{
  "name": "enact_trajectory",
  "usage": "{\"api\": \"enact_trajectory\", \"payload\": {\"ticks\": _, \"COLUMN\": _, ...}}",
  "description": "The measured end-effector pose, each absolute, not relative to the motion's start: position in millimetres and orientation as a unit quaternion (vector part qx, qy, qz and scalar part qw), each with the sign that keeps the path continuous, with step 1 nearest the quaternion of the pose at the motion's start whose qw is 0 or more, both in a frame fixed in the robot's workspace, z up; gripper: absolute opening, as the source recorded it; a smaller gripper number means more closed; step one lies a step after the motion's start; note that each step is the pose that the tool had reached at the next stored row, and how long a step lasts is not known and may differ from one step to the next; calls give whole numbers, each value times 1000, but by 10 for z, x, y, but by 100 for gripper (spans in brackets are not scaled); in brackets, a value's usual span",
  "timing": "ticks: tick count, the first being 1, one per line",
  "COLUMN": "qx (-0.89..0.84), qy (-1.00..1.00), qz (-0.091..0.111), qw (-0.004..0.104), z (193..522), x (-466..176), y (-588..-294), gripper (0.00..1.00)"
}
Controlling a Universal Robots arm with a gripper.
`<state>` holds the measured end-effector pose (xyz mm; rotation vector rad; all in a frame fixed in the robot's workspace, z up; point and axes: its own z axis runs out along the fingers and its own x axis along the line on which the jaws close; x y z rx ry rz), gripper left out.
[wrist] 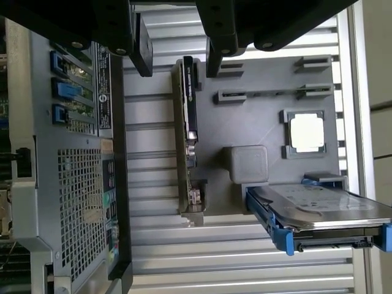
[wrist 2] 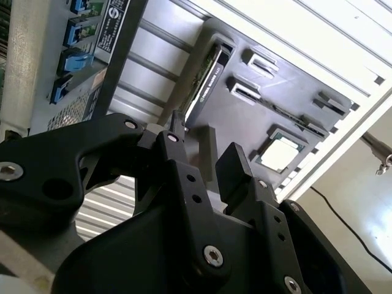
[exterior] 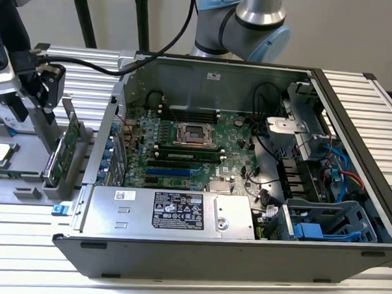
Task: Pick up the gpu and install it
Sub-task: 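Pick up the gpu and move the gpu toward the slot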
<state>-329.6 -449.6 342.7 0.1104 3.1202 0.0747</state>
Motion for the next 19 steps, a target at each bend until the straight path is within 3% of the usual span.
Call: {"api": "enact_trajectory", "payload": {"ticks": 19, "qx": 35, "qy": 999, "qz": 24, "qw": 9, "z": 3371, "x": -3297, "y": -4495, "gripper": 100}}
